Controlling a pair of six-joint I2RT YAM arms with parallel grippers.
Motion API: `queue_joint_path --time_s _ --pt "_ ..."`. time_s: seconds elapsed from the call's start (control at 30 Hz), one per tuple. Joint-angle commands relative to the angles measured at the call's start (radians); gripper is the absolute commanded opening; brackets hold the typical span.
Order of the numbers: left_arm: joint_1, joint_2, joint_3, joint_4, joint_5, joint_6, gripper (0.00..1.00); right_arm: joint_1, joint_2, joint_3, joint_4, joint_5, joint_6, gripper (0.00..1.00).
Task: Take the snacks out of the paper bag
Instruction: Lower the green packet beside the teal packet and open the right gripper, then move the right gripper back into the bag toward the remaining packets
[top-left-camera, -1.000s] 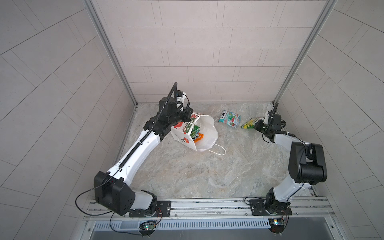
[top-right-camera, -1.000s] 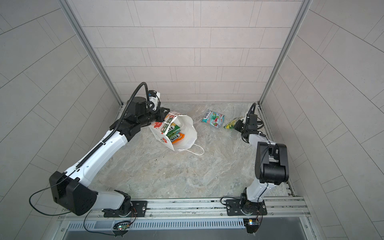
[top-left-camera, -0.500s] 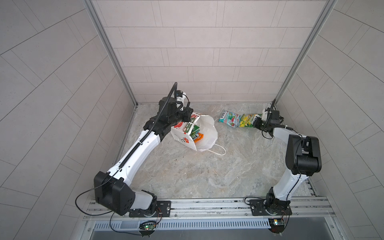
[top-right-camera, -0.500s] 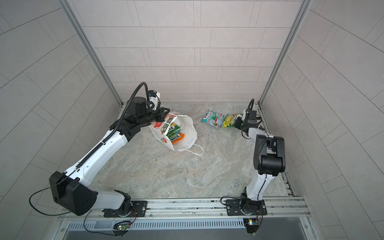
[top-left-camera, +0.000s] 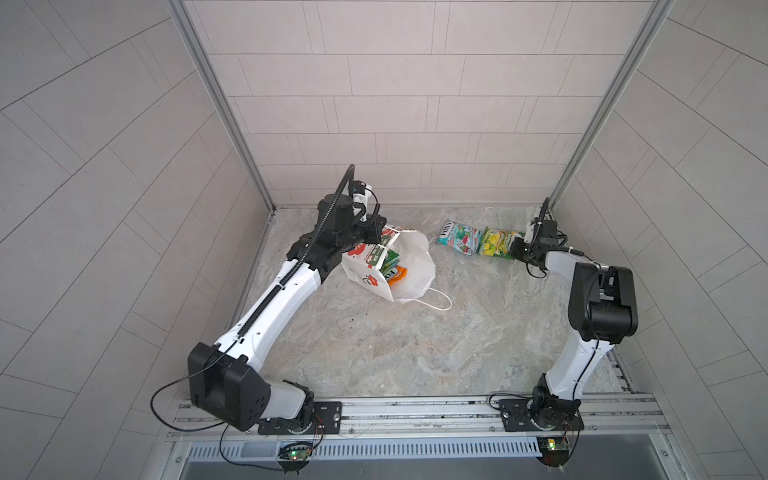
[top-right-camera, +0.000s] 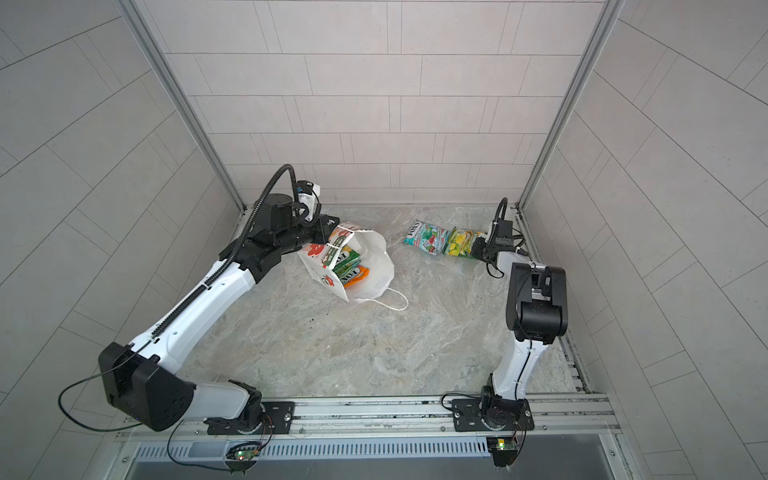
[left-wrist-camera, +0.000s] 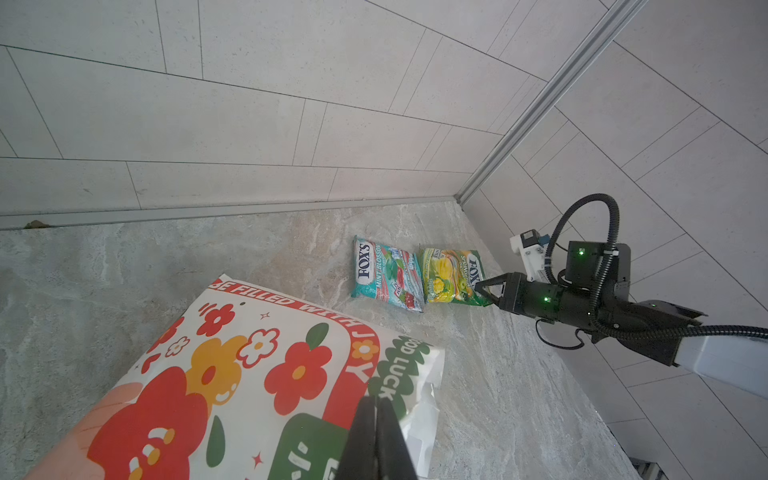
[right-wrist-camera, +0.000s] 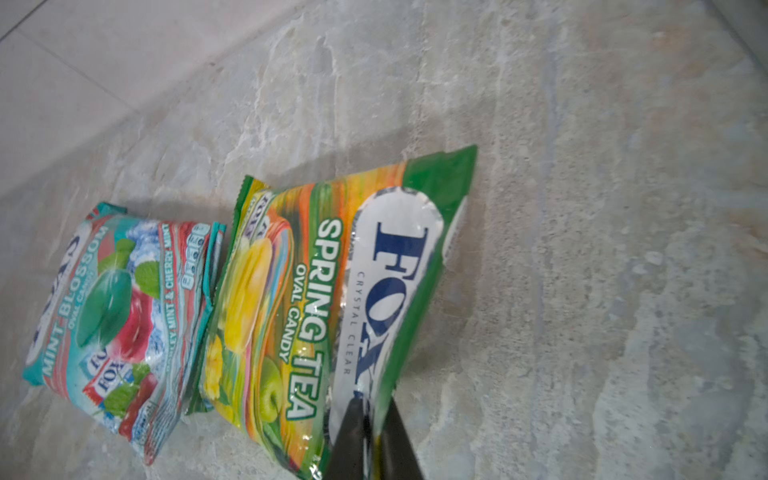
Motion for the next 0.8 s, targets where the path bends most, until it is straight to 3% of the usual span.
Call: queue_joint_path --time_s 0.0,0.13,0.23,0.53,0.77 --pt "-0.003 -0.01 -0.003 0.012 0.001 0.014 0.0 -0.004 0.015 0.031 -0.04 0.068 -0.023 0.29" --pt "-0.003 -0.01 -0.003 0.01 0.003 0.014 0.0 -0.004 0.001 0.035 -0.066 0.104 -0.011 0.46" --pt "-0.003 -0.012 -0.002 0.009 0.004 0.016 0.0 -0.004 -0.029 0.021 -0.065 0.091 0.008 0.51" --pt "-0.003 -0.009 0.0 0.01 0.016 0.017 0.0 0.006 -0.227 -0.147 0.075 -0.133 0.103 0.53" --pt "-0.003 -0.01 0.003 0.005 0.038 0.021 0.0 0.138 -0.437 -0.264 0.097 -0.231 0.096 0.53"
